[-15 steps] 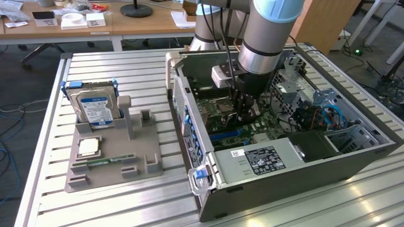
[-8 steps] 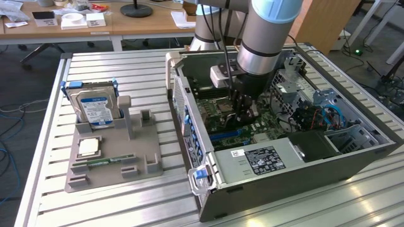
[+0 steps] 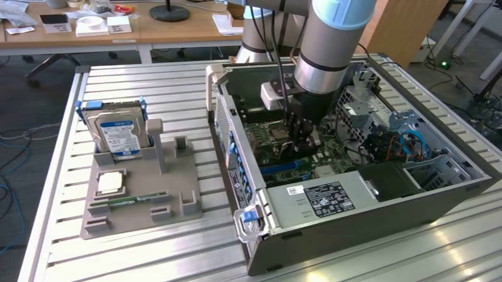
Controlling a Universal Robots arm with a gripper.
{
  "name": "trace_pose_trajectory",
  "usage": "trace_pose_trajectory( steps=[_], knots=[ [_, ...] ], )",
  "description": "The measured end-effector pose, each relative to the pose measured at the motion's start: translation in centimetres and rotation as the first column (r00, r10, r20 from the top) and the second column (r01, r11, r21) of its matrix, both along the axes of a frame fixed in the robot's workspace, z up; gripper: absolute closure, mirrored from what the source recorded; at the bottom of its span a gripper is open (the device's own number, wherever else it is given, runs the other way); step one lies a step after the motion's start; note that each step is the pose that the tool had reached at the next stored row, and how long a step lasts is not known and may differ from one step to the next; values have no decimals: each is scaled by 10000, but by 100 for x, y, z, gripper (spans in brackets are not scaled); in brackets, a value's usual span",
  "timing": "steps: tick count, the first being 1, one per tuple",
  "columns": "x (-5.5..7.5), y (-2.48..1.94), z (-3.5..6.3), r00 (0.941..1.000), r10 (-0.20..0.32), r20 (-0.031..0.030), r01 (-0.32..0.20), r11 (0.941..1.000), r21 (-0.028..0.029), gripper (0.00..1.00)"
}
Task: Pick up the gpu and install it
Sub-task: 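Insert the gpu into the slot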
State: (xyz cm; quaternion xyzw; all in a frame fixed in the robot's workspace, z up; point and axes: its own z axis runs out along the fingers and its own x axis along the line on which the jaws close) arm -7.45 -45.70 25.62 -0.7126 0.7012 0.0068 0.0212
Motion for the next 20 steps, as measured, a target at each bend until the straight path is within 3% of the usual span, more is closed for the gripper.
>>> trace_pose_trajectory(
  steps=[20],
  knots=[
    [-20,-13,-2,9999,-153,0,153,9999,-23,74]
  ],
)
